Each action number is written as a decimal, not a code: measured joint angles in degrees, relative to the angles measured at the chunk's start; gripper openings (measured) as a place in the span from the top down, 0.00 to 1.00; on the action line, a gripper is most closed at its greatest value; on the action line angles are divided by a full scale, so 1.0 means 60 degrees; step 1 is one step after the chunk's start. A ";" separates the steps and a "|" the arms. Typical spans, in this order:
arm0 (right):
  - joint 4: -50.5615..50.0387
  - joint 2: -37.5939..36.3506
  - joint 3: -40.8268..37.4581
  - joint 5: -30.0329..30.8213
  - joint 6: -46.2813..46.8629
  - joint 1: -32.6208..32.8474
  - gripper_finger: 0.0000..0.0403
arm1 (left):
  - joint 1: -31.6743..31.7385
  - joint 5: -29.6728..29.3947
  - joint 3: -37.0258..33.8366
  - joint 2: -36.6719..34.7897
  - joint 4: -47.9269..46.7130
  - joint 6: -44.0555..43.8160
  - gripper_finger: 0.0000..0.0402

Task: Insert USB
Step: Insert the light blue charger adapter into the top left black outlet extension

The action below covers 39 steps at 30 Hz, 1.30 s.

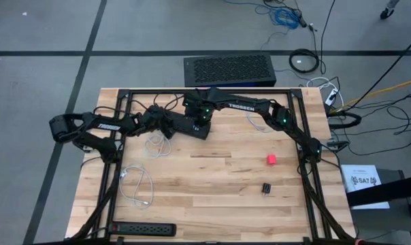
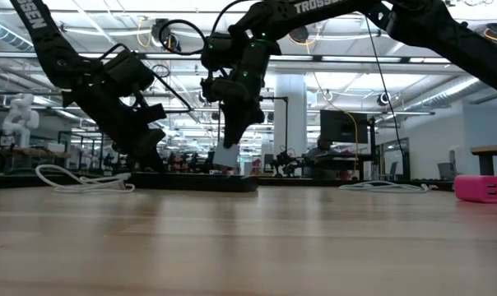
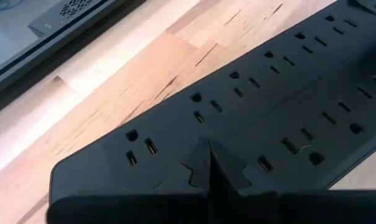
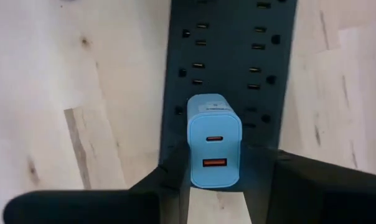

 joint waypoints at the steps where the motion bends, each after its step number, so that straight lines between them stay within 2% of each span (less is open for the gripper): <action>1: -0.0006 0.0000 0.0000 -0.0006 0.0025 0.0032 0.81 | -0.0004 -0.0007 0.0000 0.0000 0.0000 -0.0008 1.00; 16: 0.0156 0.0022 0.0000 -0.0062 0.0290 0.0106 0.81 | -0.0550 -0.0808 -0.0009 0.0004 0.0044 -0.0499 1.00; 39: 0.0459 0.0084 -0.0041 -0.0275 0.1037 0.0051 0.81 | -0.0667 -0.0987 -0.0018 0.0011 0.0197 -0.0807 1.00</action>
